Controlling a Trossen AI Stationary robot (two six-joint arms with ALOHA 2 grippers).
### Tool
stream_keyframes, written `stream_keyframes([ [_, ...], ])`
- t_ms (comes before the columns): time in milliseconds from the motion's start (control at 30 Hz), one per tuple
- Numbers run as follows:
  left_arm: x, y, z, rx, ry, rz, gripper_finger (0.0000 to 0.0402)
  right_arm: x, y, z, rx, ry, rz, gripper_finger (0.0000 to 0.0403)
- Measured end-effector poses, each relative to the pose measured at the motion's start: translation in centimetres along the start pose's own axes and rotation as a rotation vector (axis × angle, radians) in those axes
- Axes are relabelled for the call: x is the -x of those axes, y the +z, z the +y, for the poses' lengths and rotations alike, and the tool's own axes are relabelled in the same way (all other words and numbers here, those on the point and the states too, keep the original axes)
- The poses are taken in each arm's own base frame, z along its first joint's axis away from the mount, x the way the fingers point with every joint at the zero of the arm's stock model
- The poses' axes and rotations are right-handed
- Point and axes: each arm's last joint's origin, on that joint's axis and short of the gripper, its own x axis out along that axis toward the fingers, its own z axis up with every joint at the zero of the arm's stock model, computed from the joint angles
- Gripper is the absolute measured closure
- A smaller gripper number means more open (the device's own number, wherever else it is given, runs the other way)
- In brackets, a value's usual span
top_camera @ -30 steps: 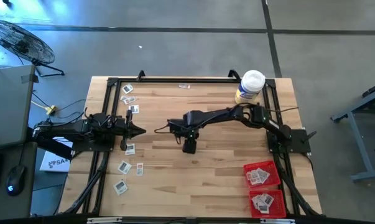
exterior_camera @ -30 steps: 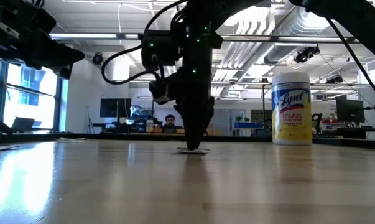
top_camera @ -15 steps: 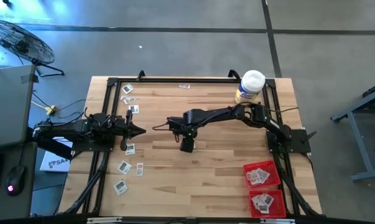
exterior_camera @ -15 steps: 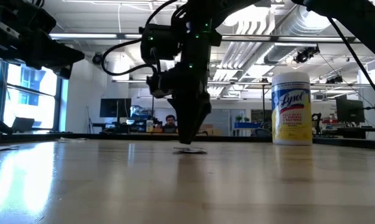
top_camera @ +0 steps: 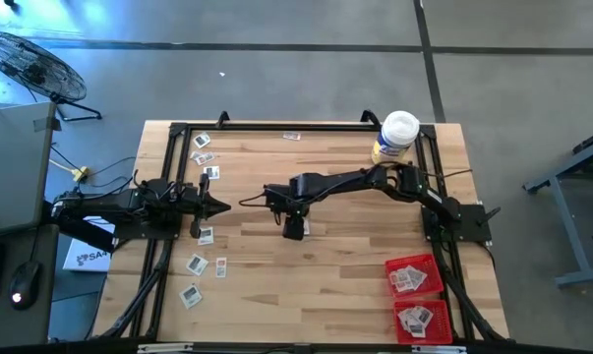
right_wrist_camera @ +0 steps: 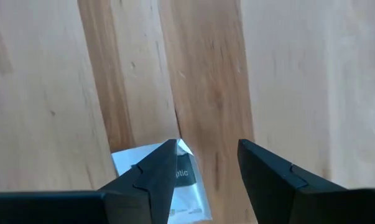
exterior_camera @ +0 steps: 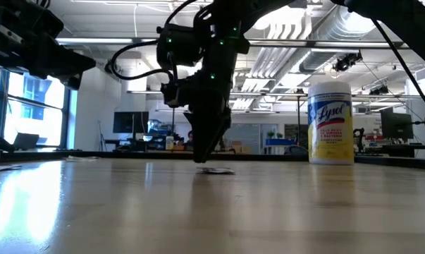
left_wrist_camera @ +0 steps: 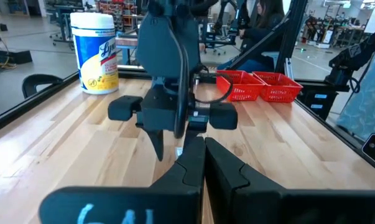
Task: Pick & Place First Aid Supplies
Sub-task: Put the white towelette pack into the bottom red bin
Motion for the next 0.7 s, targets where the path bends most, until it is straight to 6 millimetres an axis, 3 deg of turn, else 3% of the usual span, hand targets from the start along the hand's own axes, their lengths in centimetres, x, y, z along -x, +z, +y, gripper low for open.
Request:
stream_keyframes([
  [433,0.0,0.0,0.0,0.000,0.000,0.000,0.0400,-2.5,-1.8,-0.3,0.004,-0.007,0.015,0.0243],
  [700,0.0,0.0,0.0,0.000,0.000,0.000,0.0400,-2.9,-2.1,-0.4,0.021,-0.024,0.028,0.0327],
])
